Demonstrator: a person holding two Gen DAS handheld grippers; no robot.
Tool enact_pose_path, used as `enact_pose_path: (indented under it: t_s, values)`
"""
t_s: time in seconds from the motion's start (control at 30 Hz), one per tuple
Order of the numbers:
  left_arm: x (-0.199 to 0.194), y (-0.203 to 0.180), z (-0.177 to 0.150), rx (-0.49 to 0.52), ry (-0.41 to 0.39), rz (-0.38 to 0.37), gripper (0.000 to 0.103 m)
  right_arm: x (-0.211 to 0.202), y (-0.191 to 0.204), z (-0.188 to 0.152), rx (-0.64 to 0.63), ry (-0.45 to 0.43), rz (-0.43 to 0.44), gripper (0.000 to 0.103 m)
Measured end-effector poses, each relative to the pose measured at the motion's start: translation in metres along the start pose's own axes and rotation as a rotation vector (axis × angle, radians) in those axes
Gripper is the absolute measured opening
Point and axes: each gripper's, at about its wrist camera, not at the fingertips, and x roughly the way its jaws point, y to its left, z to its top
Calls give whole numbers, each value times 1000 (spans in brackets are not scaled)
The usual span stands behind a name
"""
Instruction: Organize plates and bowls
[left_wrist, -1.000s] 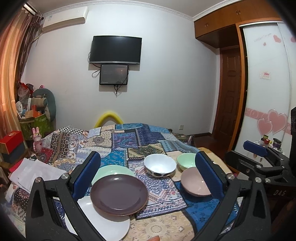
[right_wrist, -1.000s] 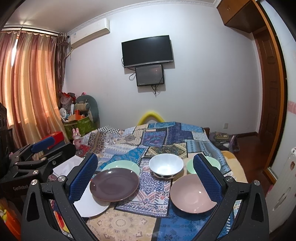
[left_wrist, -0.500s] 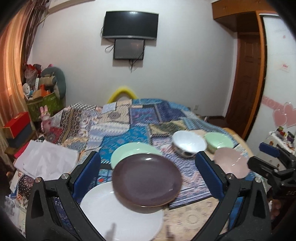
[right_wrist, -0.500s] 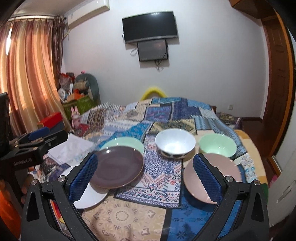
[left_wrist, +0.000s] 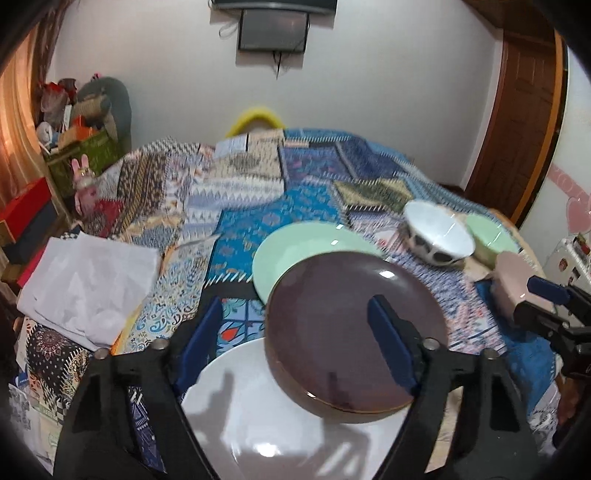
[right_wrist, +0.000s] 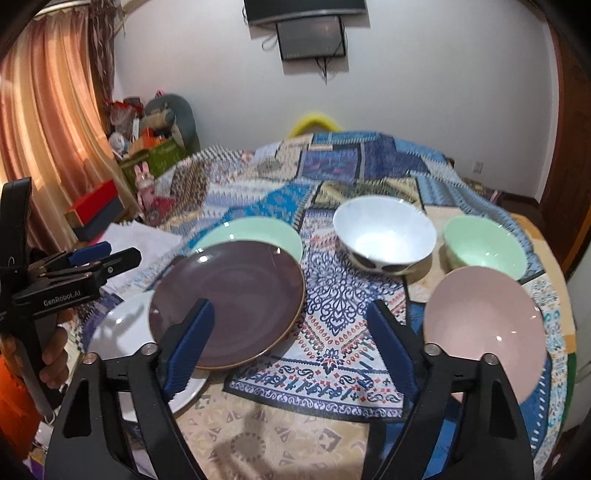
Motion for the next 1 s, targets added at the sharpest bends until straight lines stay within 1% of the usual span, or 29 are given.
enact_pose_path:
  t_s: [0.07, 0.1, 0.17, 0.23, 0.27, 0.3, 0.33, 0.4, 0.47, 0.67, 0.73, 0.8, 1.0]
  values:
    - [18, 6, -2, 7, 42, 21, 68, 12, -2, 0, 10, 40, 6, 72]
    - [25, 7, -3, 8, 62, 18, 66, 19, -2, -1, 16, 61, 12, 69]
    - [39, 13, -4, 2, 108, 1, 59, 30, -4, -2, 24, 93, 12, 65]
    - [52, 20, -6, -5, 150, -22, 52, 39, -6, -3, 32, 116, 12, 63]
    - [56, 23, -6, -11, 167, -32, 51, 43, -7, -4, 40, 130, 15, 60]
    - [59, 25, -6, -15, 177, -38, 51, 47, -8, -5, 50, 143, 17, 54]
    - [65, 28, -7, -23, 196, -53, 50, 49, -9, -6, 60, 149, 21, 52]
    - [71, 31, -7, -39, 224, -84, 48, 55, -10, -6, 77, 163, 27, 51]
    - [78, 34, -7, -49, 246, -93, 42, 60, -10, -7, 77, 174, 26, 51]
    - [91, 35, -7, -47, 289, -116, 37, 77, -11, -8, 84, 234, 38, 49]
    - [93, 35, -6, -48, 302, -127, 36, 80, -11, -9, 82, 244, 42, 48]
    - [95, 36, -5, -49, 309, -127, 36, 83, -11, -10, 76, 257, 32, 44]
    - [100, 35, -5, -50, 331, -149, 36, 90, -11, -10, 90, 282, 76, 30]
